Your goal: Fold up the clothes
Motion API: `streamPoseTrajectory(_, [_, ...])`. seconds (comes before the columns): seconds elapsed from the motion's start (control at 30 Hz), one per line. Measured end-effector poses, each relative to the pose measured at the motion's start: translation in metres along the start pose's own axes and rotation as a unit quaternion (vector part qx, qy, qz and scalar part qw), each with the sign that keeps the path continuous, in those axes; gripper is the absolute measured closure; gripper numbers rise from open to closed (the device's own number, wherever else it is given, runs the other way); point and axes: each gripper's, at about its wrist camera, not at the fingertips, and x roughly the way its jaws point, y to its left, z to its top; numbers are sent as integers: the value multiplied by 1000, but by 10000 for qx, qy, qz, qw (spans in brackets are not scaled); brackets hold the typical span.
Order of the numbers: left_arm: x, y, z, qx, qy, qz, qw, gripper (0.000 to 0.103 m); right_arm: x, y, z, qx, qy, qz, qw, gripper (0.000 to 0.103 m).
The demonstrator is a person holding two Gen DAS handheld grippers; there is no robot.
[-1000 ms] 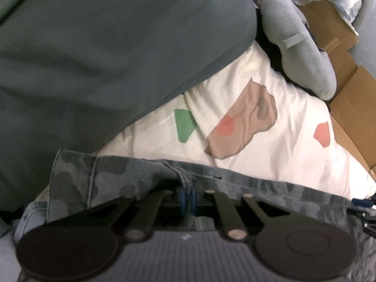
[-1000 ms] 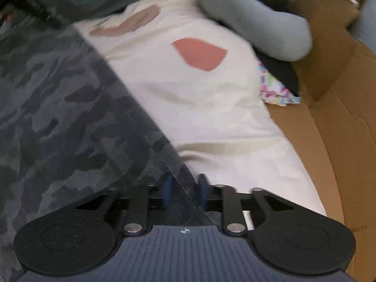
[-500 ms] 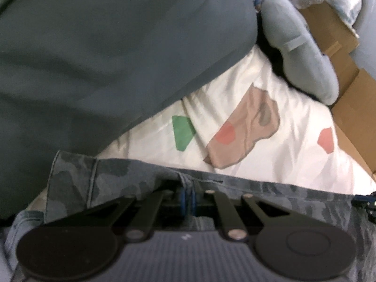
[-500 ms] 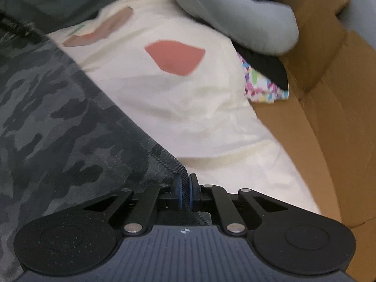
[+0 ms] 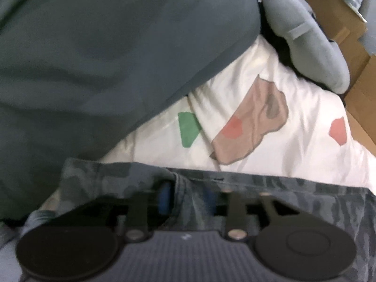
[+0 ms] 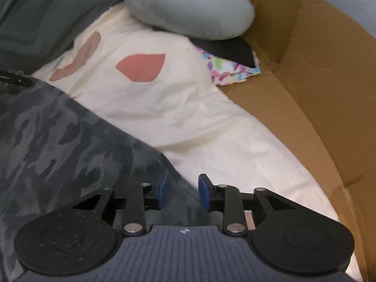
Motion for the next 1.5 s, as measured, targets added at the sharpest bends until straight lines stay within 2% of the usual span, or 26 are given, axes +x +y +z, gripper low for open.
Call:
streamPoseTrajectory(0.1, [-21,-9,-1,180,-91,-111,9997,49,-31,-24,-17,253,-76,1,9997,64])
streamPoseTrajectory(0.27, [-50,-25,-8,63,-221,-179,9996,46,-80,-77,-56,1000,-53,39,9950,63])
streamPoseTrajectory(0.33, [-56,-34,-14,49,-160,-286,9995,46,-98,-97,-74,1231,-38,-36,9924,63])
streamPoseTrajectory(0.53, [-77,-65,-32,330,-43,-473,9983,46,-158,-147,-128,1759,13,-554,9828,64])
streamPoseTrajectory(0.77, [-105,-96,-45,230,15,-800,9965,46,-220,-176,-203,2467,-41,-1296,9604,64])
streamPoseTrajectory(0.9, [-120,-111,-57,143,138,-1067,9941,46,-252,-181,-262,3004,-173,-1593,9402,64])
streamPoseTrajectory(1.1, [-136,-134,-89,199,269,-1094,9934,46,-266,-166,-322,3713,-271,-1753,9114,64])
streamPoseTrajectory(1.3, [-144,-133,-121,58,443,-1065,9933,48,-257,-134,-367,4607,-669,-2004,8620,64])
streamPoseTrajectory(1.5, [-147,-124,-152,-145,710,-1025,9921,48,-227,-117,-400,5239,-687,-2102,8225,64])
